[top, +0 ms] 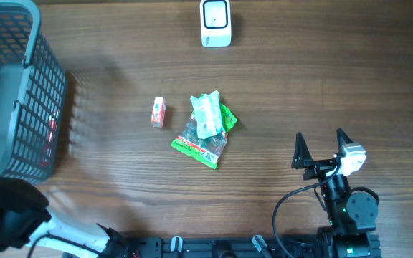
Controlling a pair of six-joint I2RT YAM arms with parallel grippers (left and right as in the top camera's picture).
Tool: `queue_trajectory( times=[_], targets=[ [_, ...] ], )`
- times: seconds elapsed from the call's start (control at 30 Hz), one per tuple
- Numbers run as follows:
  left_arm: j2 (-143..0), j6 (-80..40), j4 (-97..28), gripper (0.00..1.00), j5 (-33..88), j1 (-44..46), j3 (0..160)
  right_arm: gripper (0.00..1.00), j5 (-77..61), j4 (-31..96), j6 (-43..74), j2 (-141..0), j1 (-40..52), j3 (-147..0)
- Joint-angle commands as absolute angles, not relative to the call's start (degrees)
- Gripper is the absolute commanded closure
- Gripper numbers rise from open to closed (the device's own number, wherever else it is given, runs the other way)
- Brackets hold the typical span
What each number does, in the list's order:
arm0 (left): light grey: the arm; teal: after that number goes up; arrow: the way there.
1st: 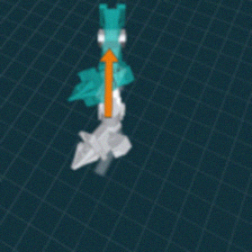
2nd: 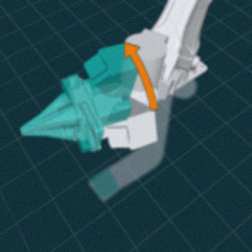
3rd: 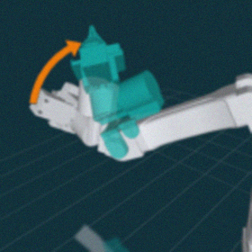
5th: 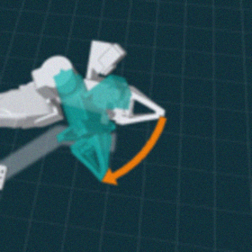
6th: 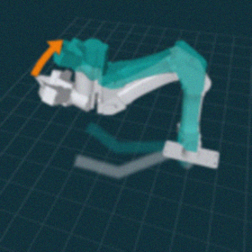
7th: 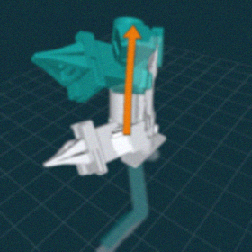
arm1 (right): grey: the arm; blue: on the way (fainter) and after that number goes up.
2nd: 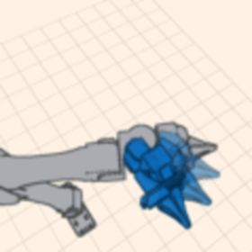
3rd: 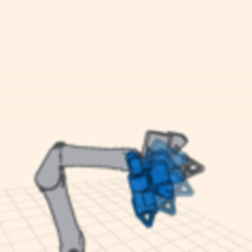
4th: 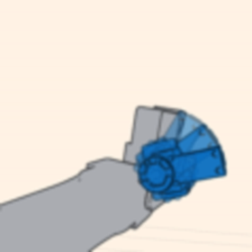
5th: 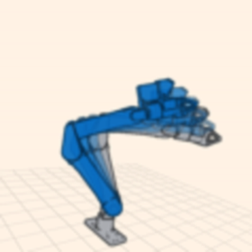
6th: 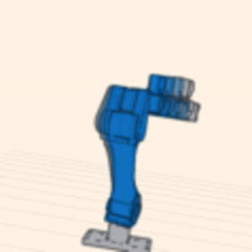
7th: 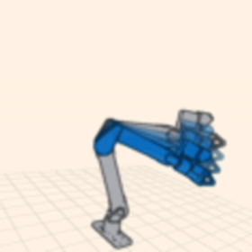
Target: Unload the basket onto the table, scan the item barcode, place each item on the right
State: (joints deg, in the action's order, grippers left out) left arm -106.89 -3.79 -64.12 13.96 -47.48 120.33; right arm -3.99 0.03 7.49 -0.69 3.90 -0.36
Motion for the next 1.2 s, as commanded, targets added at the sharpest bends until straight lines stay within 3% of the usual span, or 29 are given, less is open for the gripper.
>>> queue_trajectory(
  times=[0.0,0.2,0.3,0.5,0.6,0.8,1.17],
  targets=[
    [-98.78,-11.25,-62.67,0.86,21.45,-46.92,124.75,0.00,-3.42,-0.12,7.53,-0.58,3.62,-0.30],
    [-90.32,-14.22,-68.49,0.82,21.63,-37.65,124.75,0.00,-3.42,-0.12,7.51,-0.58,3.62,-0.30],
    [-89.82,-13.91,-76.60,0.78,21.41,-28.18,124.73,0.00,-3.42,-0.12,7.53,-0.58,3.62,-0.30],
    [-94.85,-13.74,-89.65,0.82,9.61,-5.21,120.33,0.00,-3.42,-0.12,7.53,-0.58,3.62,-0.30],
    [-97.08,-14.02,-85.58,0.83,9.06,3.75,110.30,0.00,-3.42,-0.12,7.55,-0.58,3.62,-0.30],
    [-100.79,-13.72,-62.24,0.82,7.57,15.66,88.51,0.00,-3.42,-0.12,7.51,-0.64,3.62,-0.30],
    [-111.98,-13.74,-49.08,0.84,-4.84,21.06,85.49,0.00,-3.42,-0.12,7.53,-0.80,3.62,-0.30]
  ],
)
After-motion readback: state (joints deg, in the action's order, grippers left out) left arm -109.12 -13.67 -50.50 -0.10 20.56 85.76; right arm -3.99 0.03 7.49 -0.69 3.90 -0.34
